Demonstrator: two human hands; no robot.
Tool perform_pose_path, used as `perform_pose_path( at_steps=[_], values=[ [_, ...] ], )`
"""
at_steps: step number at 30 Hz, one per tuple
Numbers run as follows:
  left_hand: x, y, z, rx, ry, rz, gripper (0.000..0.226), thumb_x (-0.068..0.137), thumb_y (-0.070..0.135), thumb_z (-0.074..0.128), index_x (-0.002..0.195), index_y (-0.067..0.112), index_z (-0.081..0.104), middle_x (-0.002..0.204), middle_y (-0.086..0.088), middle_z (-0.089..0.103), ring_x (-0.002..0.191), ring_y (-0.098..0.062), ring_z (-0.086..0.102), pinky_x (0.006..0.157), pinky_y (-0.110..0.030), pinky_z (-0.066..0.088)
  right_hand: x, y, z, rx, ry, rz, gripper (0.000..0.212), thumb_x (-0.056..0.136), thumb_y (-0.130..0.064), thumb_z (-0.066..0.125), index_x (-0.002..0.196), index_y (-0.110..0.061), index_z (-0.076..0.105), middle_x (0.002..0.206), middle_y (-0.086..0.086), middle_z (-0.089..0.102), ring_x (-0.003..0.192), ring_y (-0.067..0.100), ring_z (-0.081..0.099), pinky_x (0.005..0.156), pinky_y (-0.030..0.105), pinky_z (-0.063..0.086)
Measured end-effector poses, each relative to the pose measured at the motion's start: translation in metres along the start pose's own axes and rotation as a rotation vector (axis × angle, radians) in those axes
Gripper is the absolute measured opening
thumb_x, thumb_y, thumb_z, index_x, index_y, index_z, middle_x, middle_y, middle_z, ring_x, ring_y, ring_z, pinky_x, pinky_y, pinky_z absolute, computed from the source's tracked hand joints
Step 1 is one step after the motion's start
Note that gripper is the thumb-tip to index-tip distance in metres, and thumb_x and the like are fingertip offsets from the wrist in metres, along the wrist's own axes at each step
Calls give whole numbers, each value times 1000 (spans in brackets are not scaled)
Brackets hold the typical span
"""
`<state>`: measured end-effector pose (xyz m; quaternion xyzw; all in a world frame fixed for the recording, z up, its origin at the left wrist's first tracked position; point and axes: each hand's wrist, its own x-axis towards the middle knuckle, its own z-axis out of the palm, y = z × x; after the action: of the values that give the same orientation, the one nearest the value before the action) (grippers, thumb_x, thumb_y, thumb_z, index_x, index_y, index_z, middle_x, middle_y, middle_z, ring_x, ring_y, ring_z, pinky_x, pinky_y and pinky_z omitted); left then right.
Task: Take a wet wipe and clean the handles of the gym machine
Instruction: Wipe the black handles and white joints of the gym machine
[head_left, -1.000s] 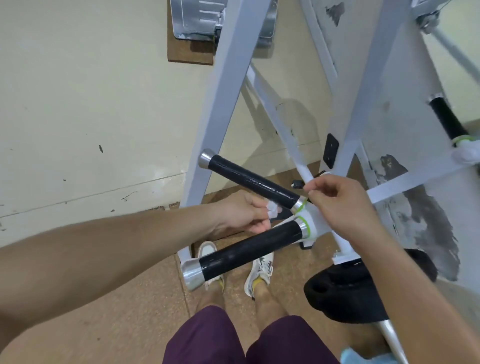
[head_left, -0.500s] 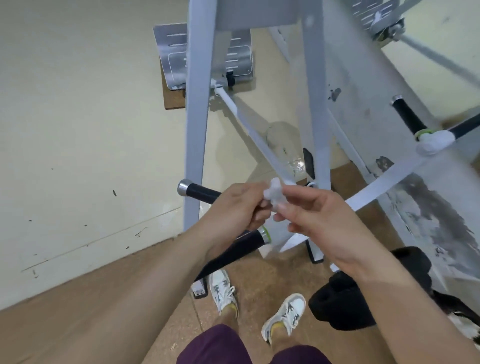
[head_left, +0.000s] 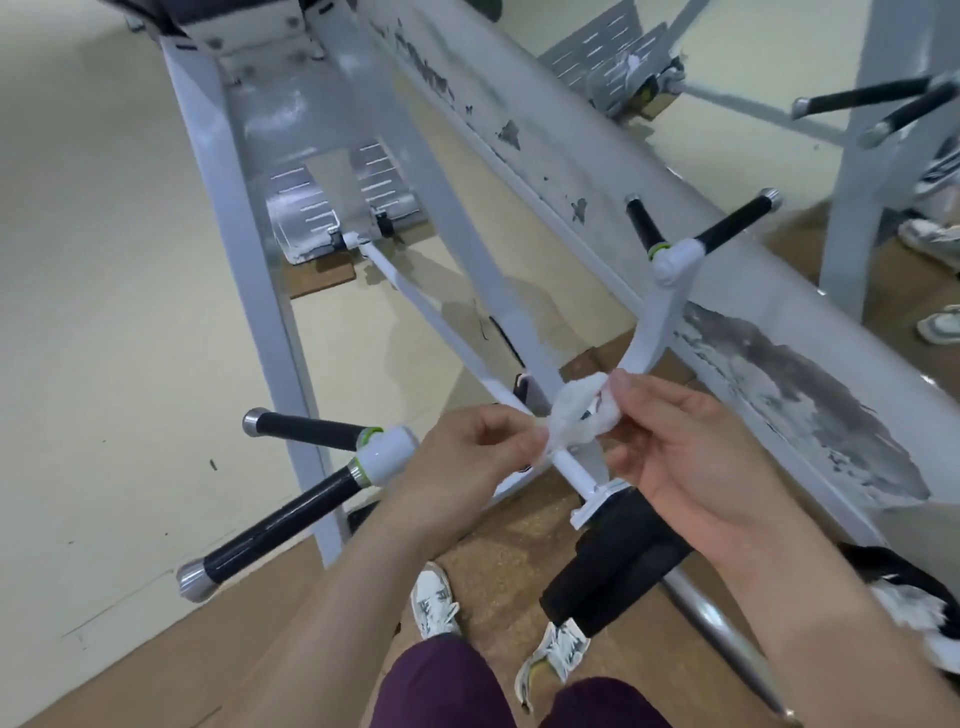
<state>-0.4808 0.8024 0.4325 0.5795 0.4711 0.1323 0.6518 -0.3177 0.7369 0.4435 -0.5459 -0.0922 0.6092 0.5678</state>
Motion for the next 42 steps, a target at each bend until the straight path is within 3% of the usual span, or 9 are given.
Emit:
perform_pose_path(
  at_steps=[4, 8, 12, 16, 20, 24, 31, 34, 42],
  values=[
    [8, 26, 39, -97, 57, 53, 21, 91, 38, 55, 99, 27, 71, 89, 7, 72, 84, -14, 67, 79, -30, 55, -4, -14, -34, -176, 87, -43, 14, 88, -19, 62, 87, -7, 71, 82, 10, 67, 69, 15, 53, 53, 22, 44],
    [30, 46, 66, 79, 37, 110, 8, 79, 30, 73, 86, 24, 74, 71, 0, 70, 52, 0, 54, 51, -14, 41, 2, -34, -55, -163, 10, -37, 6, 83, -7, 64, 88, -4, 65, 78, 10, 67, 65, 14, 59, 56, 23, 48],
    [60, 59, 70, -61, -24, 21, 11, 86, 18, 66, 80, 16, 74, 59, 9, 66, 49, -1, 56, 57, -16, 45, 21, -55, -78, -188, 13, -50, 23, 76, 6, 67, 99, 3, 64, 83, 14, 66, 72, 18, 64, 62, 22, 53],
    [107, 68, 70, -41, -165, 1, 20, 86, 29, 64, 71, 18, 71, 53, 6, 58, 46, -8, 48, 60, -28, 41, 48, -75, -90, -520, 27, -59, 16, 73, -2, 76, 84, -14, 74, 80, 13, 63, 70, 16, 60, 67, 20, 51],
    [150, 78, 62, 31, -379, 5, 27, 75, 37, 72, 63, 15, 65, 50, 3, 53, 45, -10, 44, 47, -18, 37, 67, -97, -98, -680, 75, -74, 6, 70, -14, 79, 73, -16, 75, 62, 3, 53, 55, 7, 47, 51, 13, 40],
    [186, 87, 65, 53, -590, -28, 15, 72, 23, 78, 73, 12, 68, 55, 4, 56, 48, -6, 45, 48, -13, 36, 84, -110, -112, -375, 61, -48, 14, 70, -7, 72, 84, -3, 69, 68, 6, 64, 56, 10, 56, 49, 16, 45],
    [198, 81, 104, -42, -444, -5, 18, 81, 4, 69, 98, 9, 64, 67, -20, 59, 54, -21, 59, 58, -26, 51, 93, -82, -124, 519, 135, -75, 13, 77, -1, 56, 87, -7, 62, 86, 13, 70, 64, 16, 64, 51, 21, 51],
    [197, 76, 119, 48, -392, 42, 21, 83, 8, 69, 103, 13, 70, 76, -26, 67, 64, -23, 64, 67, -28, 55, 95, -73, -132, 579, 129, -74, 13, 77, -5, 57, 87, -9, 66, 88, 12, 68, 68, 17, 61, 53, 22, 50],
    [245, 60, 129, 236, -246, 147, 13, 88, 23, 64, 75, 20, 64, 70, 6, 64, 65, -8, 58, 64, -24, 47, 154, -73, -142, 578, 398, -77, 14, 73, -3, 64, 85, -10, 59, 77, 9, 67, 59, 14, 62, 50, 20, 52]
  ],
)
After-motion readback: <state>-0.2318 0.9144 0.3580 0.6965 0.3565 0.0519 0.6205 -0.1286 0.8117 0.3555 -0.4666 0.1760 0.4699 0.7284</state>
